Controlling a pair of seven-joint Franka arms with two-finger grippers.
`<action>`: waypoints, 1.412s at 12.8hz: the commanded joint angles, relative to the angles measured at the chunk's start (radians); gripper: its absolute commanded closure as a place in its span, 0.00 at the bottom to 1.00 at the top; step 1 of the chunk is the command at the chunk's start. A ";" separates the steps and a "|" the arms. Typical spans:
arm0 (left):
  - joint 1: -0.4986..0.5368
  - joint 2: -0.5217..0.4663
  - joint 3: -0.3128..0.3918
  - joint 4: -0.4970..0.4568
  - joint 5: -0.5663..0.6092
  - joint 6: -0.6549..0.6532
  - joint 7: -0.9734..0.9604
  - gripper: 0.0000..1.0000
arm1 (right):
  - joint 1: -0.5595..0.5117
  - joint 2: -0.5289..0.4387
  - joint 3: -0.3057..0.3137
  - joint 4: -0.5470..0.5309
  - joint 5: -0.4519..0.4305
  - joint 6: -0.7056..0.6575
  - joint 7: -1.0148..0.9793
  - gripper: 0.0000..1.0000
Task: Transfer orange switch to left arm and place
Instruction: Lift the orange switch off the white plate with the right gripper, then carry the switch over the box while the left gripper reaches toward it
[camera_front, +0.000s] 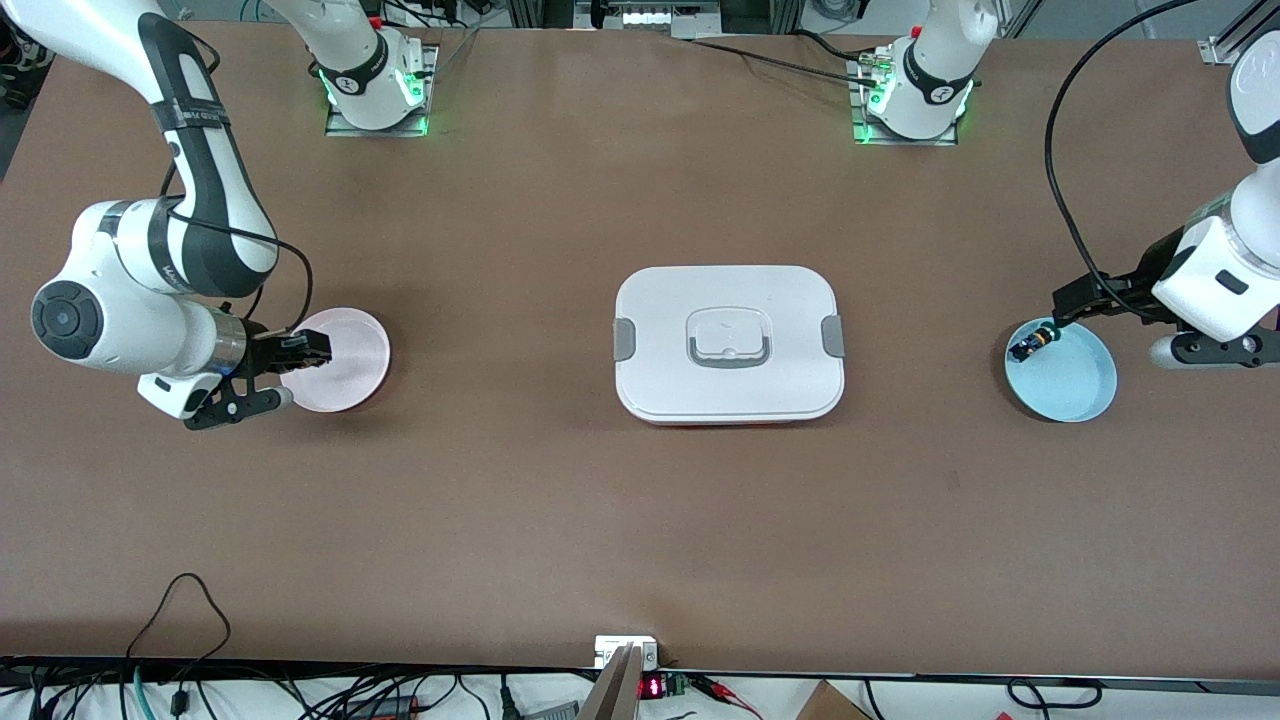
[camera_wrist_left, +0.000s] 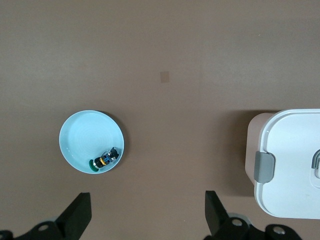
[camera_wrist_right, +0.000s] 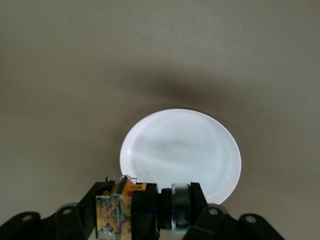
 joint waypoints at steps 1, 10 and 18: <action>0.006 0.007 -0.003 0.030 -0.014 -0.026 0.002 0.00 | 0.017 -0.001 0.014 0.063 0.006 -0.065 -0.015 0.88; 0.004 0.007 -0.003 0.030 -0.013 -0.026 0.002 0.00 | 0.025 -0.083 0.159 0.337 0.167 -0.256 -0.127 0.90; 0.003 0.007 -0.003 0.030 -0.013 -0.026 0.002 0.00 | 0.100 -0.113 0.231 0.284 0.501 -0.242 -0.600 0.90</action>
